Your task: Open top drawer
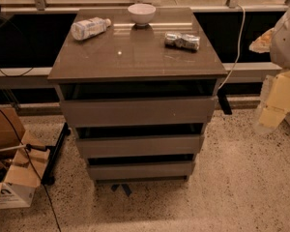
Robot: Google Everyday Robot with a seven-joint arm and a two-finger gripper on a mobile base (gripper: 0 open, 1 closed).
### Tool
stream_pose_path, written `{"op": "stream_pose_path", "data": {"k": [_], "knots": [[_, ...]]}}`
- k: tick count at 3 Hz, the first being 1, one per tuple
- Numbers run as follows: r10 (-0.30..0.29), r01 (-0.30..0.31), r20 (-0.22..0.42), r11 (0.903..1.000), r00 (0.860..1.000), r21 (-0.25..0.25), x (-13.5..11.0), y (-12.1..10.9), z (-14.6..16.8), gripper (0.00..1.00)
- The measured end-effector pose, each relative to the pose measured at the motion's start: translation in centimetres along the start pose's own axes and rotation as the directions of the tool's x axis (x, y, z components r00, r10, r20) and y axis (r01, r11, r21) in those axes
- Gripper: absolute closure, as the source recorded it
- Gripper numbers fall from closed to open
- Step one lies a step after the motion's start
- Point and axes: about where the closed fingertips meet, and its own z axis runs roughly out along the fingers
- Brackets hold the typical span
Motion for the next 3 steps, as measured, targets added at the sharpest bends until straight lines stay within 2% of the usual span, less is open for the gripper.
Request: {"op": "stream_pose_path", "data": {"k": [1, 2, 3], "knots": [[0.000, 0.000, 0.000, 1.0000, 1.000, 0.000, 0.0, 0.0, 0.0, 0.00], [-0.016, 0.016, 0.012, 0.9997, 1.000, 0.019, -0.1, -0.6, 1.7, 0.00], [-0.042, 0.044, -0.035, 0.9974, 0.999, 0.057, 0.0, -1.6, 5.0, 0.00]]}}
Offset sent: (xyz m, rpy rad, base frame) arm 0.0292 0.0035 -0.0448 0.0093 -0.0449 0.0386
